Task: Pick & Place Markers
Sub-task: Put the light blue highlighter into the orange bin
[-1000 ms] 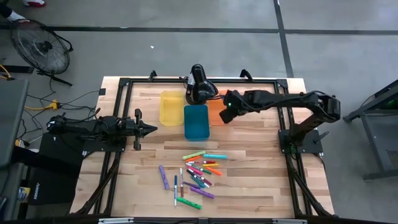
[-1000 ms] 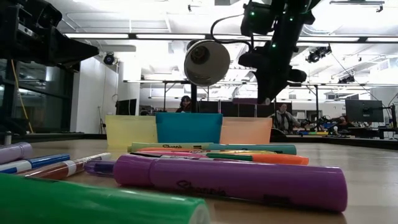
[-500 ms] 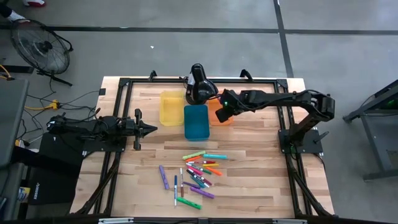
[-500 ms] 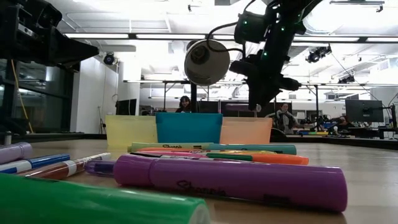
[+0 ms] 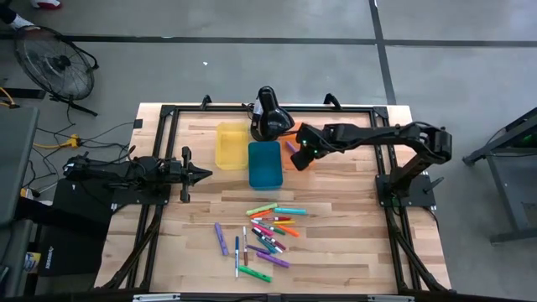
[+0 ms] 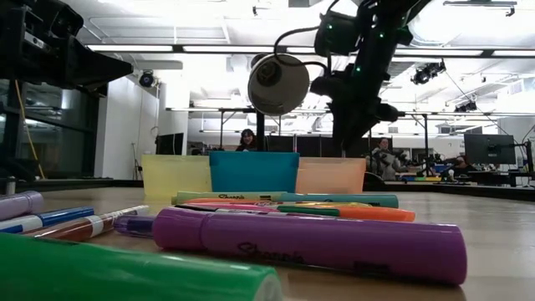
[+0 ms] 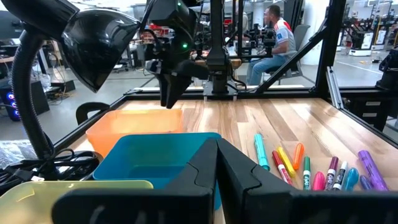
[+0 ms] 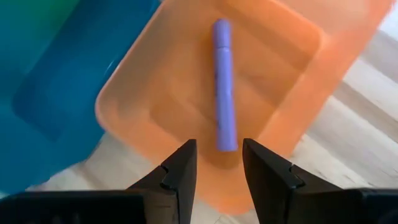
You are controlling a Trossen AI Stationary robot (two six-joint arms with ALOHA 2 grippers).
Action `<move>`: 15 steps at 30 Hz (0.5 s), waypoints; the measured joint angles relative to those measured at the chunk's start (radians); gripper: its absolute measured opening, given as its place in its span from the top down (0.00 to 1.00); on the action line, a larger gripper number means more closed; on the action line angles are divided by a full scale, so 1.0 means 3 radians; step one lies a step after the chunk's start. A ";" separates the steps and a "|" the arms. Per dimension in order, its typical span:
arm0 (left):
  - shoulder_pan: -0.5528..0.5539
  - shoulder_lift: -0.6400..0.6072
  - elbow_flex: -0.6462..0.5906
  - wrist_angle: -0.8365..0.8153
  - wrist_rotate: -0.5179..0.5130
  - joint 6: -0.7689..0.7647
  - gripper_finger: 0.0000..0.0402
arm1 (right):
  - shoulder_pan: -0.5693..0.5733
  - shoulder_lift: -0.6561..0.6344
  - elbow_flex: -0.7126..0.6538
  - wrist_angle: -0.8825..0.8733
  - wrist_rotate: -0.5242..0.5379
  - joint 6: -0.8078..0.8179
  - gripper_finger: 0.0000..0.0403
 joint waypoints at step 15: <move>-0.0001 0.0000 0.0000 0.0000 0.0000 0.0000 1.00 | 0.0490 -0.0003 0.0000 -0.0091 0.0151 -0.0269 0.71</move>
